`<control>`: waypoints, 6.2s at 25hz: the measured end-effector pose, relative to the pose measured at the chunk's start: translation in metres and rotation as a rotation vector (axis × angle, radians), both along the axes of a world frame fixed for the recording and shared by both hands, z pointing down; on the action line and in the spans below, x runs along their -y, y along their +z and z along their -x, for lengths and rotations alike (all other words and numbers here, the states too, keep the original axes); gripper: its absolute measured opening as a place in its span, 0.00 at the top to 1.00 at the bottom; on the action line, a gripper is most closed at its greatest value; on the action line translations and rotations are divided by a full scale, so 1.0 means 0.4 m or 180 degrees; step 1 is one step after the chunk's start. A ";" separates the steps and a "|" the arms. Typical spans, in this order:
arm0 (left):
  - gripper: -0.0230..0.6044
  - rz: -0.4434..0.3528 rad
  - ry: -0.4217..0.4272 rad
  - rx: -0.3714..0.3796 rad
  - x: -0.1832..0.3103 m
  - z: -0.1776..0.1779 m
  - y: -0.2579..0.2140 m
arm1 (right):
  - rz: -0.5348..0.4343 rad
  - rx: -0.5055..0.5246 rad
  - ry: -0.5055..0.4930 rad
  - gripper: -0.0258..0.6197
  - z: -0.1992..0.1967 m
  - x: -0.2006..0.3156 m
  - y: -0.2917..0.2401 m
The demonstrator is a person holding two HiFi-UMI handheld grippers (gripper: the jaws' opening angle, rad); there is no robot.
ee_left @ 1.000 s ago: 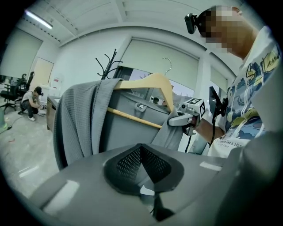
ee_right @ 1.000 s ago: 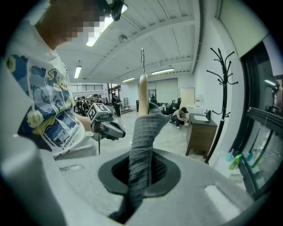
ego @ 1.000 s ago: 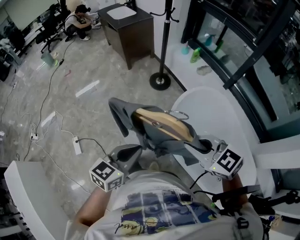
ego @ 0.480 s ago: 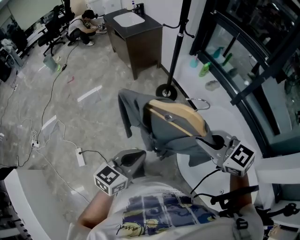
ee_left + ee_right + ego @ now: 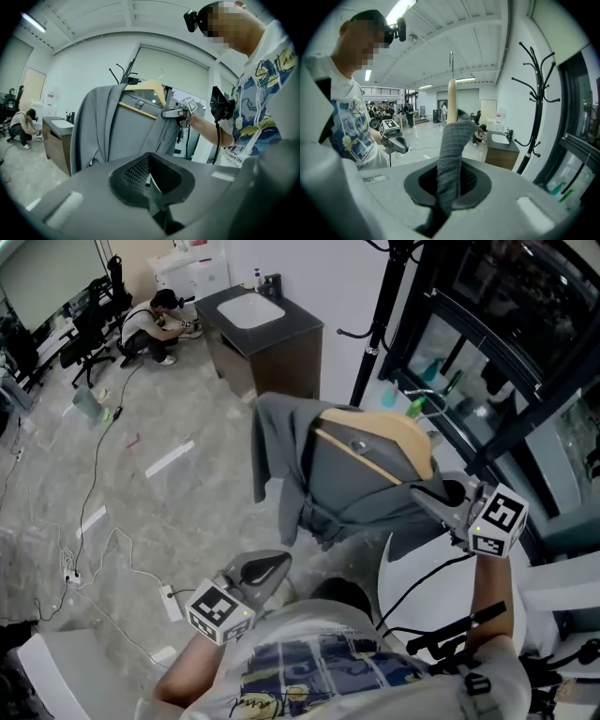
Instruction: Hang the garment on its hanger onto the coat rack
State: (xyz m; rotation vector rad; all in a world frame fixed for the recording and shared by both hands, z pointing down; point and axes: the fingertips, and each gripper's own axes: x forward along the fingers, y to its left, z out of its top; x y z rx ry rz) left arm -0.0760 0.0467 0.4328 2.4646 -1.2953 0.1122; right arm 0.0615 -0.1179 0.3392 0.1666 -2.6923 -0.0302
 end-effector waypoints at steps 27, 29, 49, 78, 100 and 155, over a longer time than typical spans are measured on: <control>0.96 -0.0019 -0.0192 0.0094 0.623 0.068 -0.033 | -0.0042 -0.0269 -0.0005 0.94 0.131 0.974 -0.132; 0.96 0.0013 -0.0223 0.0109 0.640 0.067 -0.030 | 0.0007 -0.0292 0.0007 0.95 0.124 1.016 -0.110; 0.96 0.0099 -0.0273 0.0222 0.748 0.060 -0.017 | 0.0187 -0.0391 -0.0050 0.94 0.143 1.182 0.025; 0.96 -0.0150 0.0184 0.0262 0.449 0.135 -0.046 | -0.0833 -0.0103 0.1811 0.77 -0.119 0.958 -0.075; 0.96 -0.0090 0.0539 0.0207 0.175 0.123 -0.034 | 0.0009 -0.0004 0.1762 0.96 0.026 0.177 0.226; 0.96 -0.0026 0.0692 0.0112 0.117 0.127 0.016 | -0.0101 -0.0182 0.0713 0.96 0.286 -0.125 0.230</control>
